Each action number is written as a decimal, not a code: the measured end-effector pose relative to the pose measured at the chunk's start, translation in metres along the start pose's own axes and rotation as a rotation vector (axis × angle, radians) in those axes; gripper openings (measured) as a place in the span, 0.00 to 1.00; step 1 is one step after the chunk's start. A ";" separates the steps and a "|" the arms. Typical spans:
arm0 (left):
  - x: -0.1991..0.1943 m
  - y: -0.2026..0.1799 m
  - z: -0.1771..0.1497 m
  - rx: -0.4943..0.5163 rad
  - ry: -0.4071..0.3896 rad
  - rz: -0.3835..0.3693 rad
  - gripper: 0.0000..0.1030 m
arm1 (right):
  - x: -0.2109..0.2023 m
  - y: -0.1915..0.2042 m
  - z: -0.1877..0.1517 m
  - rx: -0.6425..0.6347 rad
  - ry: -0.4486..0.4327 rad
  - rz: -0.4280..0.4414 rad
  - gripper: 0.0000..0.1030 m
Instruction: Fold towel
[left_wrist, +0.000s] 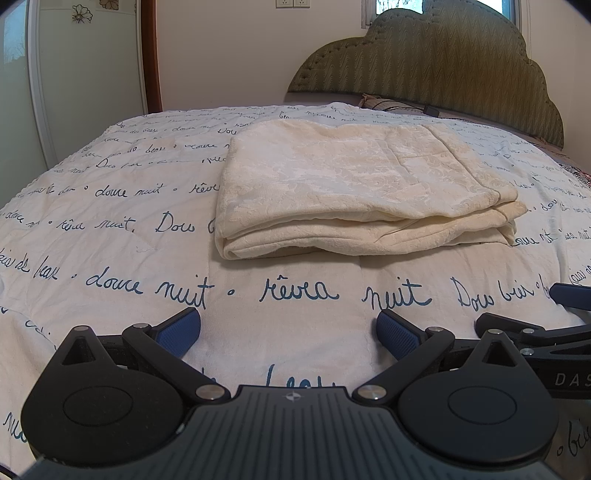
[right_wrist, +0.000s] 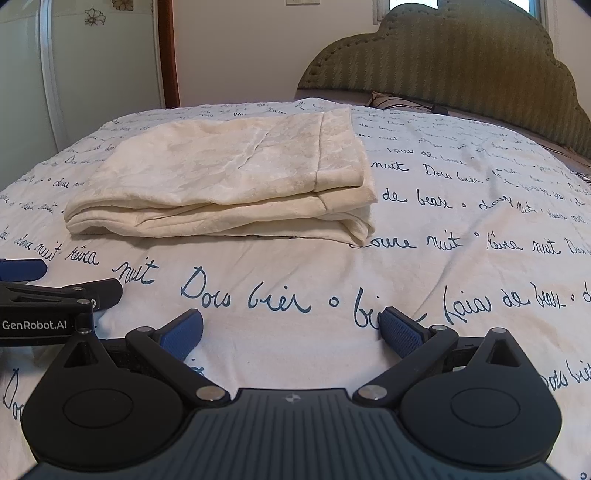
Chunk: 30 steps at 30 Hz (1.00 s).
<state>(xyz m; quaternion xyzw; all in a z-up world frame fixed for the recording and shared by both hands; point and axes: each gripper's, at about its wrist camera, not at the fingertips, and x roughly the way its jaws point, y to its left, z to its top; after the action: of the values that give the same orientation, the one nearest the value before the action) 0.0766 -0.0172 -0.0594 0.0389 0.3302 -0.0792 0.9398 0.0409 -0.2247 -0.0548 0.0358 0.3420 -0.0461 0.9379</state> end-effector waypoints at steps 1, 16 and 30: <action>0.000 0.000 0.000 0.000 0.000 0.000 1.00 | 0.000 0.000 0.000 0.001 -0.001 0.001 1.00; 0.000 0.000 0.000 0.000 0.000 -0.001 1.00 | -0.001 0.002 0.000 -0.006 -0.001 -0.010 1.00; -0.001 0.001 0.004 -0.008 0.023 -0.012 1.00 | -0.002 0.007 0.001 -0.009 0.001 -0.030 1.00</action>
<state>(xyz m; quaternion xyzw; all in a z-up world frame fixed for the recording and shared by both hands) 0.0785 -0.0166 -0.0561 0.0339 0.3416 -0.0831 0.9355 0.0411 -0.2176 -0.0528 0.0262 0.3434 -0.0588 0.9370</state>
